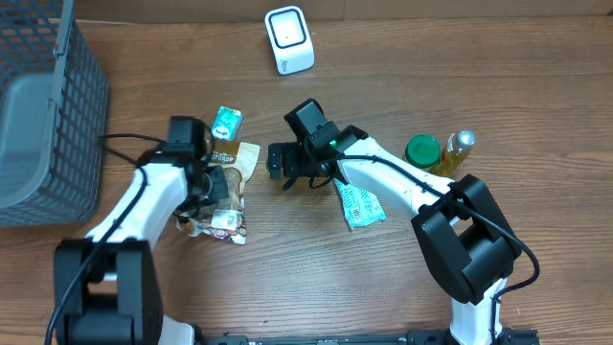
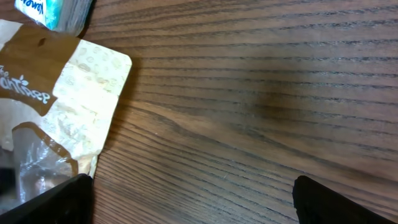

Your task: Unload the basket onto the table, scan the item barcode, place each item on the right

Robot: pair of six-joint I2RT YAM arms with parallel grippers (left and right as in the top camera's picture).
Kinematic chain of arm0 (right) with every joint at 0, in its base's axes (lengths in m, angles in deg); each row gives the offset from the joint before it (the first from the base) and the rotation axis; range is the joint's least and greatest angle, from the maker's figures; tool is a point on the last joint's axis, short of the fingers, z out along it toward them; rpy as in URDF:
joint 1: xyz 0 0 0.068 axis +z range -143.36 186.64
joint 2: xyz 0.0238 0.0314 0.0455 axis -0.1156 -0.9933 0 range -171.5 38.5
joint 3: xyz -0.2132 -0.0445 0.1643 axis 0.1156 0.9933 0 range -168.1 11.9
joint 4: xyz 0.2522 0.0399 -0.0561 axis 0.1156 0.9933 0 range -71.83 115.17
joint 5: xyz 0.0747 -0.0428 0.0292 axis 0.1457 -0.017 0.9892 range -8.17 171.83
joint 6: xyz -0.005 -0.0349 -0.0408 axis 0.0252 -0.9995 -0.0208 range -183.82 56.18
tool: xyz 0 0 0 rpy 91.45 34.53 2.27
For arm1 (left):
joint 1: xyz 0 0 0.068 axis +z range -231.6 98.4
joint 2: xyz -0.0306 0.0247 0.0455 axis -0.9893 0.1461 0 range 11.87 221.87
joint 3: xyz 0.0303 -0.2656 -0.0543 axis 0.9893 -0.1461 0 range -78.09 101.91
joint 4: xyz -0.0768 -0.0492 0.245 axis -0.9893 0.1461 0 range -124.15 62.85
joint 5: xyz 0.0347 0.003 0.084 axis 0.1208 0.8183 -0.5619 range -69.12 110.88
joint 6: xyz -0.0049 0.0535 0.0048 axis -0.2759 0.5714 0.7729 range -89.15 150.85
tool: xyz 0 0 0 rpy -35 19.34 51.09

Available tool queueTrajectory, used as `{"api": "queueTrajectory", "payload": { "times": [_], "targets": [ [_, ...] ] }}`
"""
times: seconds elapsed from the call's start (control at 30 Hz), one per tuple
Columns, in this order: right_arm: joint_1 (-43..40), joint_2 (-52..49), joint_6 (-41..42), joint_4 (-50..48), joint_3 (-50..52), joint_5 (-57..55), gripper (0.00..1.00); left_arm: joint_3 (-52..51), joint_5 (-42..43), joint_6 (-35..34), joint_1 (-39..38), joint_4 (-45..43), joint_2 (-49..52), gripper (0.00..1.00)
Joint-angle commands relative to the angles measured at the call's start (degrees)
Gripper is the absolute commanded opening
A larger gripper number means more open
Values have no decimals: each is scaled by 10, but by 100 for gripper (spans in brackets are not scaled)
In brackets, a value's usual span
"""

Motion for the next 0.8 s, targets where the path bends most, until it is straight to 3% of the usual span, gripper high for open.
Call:
{"api": "queueTrajectory", "payload": {
  "times": [0.0,0.2,0.43,0.63,0.77],
  "targets": [
    [-2,21,0,-2,2,-6,100,-5,64,14,-29,2,28,4],
    [-2,21,0,-1,2,-6,100,5,75,52,-81,15,12,4],
    [-6,21,0,1,2,-6,100,46,71,43,-95,59,-63,4],
    [-21,21,0,8,2,-6,100,53,-71,-87,-83,119,-99,7],
    [-23,21,-25,-7,2,-5,100,52,-56,-110,-76,169,-82,5]
  ]
}}
